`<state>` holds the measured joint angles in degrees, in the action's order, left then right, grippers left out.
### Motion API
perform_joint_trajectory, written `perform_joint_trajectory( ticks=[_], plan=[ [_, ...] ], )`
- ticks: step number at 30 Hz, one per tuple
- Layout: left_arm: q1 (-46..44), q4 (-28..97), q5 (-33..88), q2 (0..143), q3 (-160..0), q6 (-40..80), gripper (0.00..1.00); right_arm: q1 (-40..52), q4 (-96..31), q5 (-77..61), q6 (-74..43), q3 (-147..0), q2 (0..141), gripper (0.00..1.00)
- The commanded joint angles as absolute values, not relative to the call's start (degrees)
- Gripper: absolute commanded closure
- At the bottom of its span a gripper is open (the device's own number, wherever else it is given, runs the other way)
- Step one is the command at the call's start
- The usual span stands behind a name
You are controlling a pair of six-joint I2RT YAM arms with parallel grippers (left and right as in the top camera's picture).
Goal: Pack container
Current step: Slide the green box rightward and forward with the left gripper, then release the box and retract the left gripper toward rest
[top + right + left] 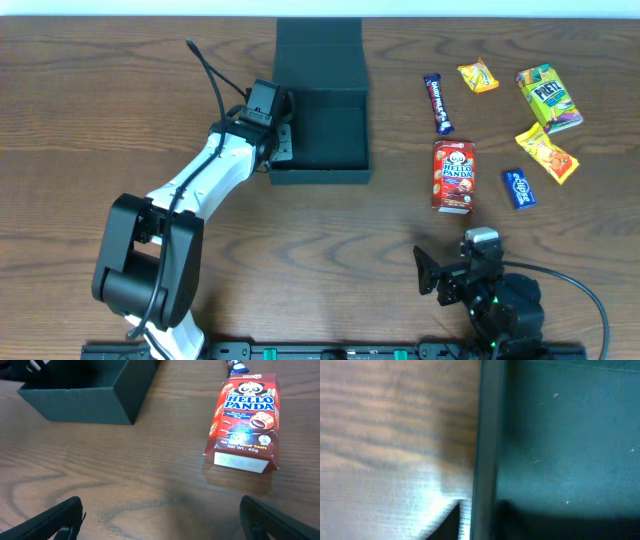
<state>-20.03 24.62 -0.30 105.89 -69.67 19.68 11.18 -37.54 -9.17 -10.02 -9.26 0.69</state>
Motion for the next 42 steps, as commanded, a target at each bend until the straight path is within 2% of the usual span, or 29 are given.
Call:
perform_joint_trajectory(
  ticks=[1, 13, 31, 42],
  plan=[
    [-19.88, 24.88, -0.3, 105.93, -69.56, 20.84, 0.05, 12.08, -37.5, -8.97, -9.56, -9.08, 0.38, 0.01],
    [-19.88, 26.09, -1.06, 89.25, -71.7, 17.54, 0.05, 12.08, -37.5, -8.97, -9.56, -9.08, 0.38, 0.01],
    [-19.88, 55.83, -6.5, 54.35, -71.7, 10.22, 0.05, 12.08, -37.5, -8.97, -9.56, -9.08, 0.38, 0.01],
    [-19.88, 66.39, -5.1, 48.16, -71.7, 10.28, 0.05, 12.08, -37.5, -8.97, -9.56, -9.08, 0.38, 0.01]
  ],
)
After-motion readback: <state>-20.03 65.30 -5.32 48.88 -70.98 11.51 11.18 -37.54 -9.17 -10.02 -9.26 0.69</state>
